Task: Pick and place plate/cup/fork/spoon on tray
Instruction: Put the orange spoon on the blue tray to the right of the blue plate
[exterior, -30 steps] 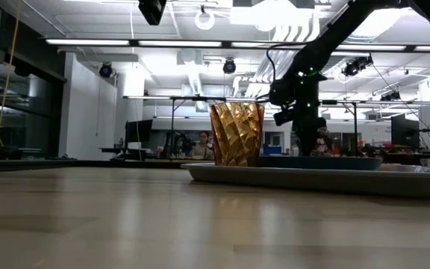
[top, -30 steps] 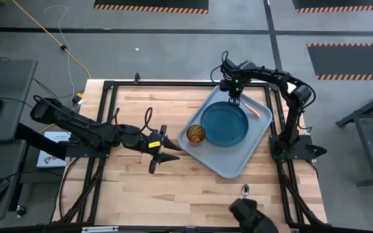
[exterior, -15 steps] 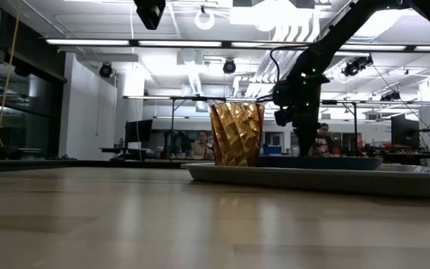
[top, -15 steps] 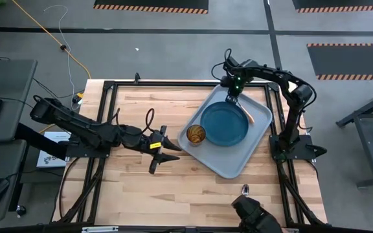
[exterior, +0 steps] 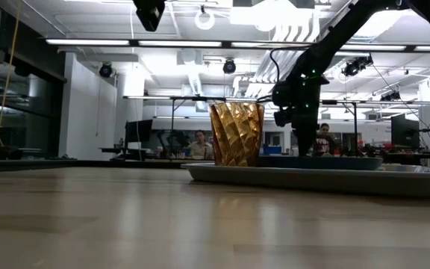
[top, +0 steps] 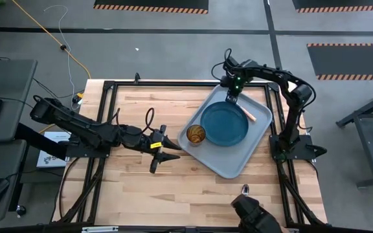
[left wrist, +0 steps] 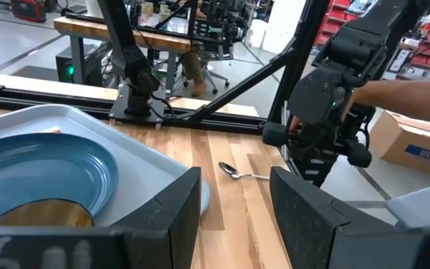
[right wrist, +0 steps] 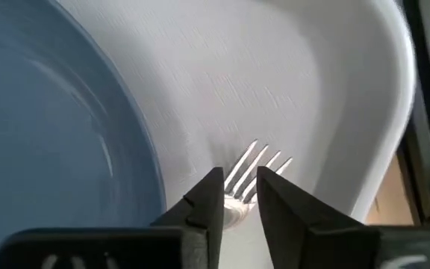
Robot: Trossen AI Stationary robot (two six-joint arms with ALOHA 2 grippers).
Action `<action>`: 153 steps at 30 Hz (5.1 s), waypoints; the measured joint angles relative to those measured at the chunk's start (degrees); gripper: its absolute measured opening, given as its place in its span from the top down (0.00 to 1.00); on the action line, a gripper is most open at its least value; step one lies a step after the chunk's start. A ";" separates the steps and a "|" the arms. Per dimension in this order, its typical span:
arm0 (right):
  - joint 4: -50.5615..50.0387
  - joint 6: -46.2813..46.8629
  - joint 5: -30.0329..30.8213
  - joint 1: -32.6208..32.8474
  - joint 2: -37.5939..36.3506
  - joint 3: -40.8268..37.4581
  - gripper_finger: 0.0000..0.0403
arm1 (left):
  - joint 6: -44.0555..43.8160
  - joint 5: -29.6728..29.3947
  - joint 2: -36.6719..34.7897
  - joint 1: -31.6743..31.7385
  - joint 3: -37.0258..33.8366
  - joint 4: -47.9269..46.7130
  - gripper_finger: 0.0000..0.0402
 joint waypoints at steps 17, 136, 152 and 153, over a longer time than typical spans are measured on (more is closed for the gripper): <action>-2.79 1.57 -5.81 -1.56 -11.05 3.09 0.81 | 3.16 -6.87 0.04 1.04 0.00 -2.84 0.63; -38.26 150.45 30.31 102.61 10.85 17.20 0.99 | 2.59 9.73 -15.93 11.96 -13.18 13.37 0.63; -37.40 91.38 51.08 69.21 -6.60 21.29 1.00 | 0.44 9.75 -15.91 7.60 -13.20 13.37 0.63; -37.34 87.04 50.82 65.90 -7.38 21.29 1.00 | 1.05 9.75 -15.91 7.10 -13.20 13.49 0.63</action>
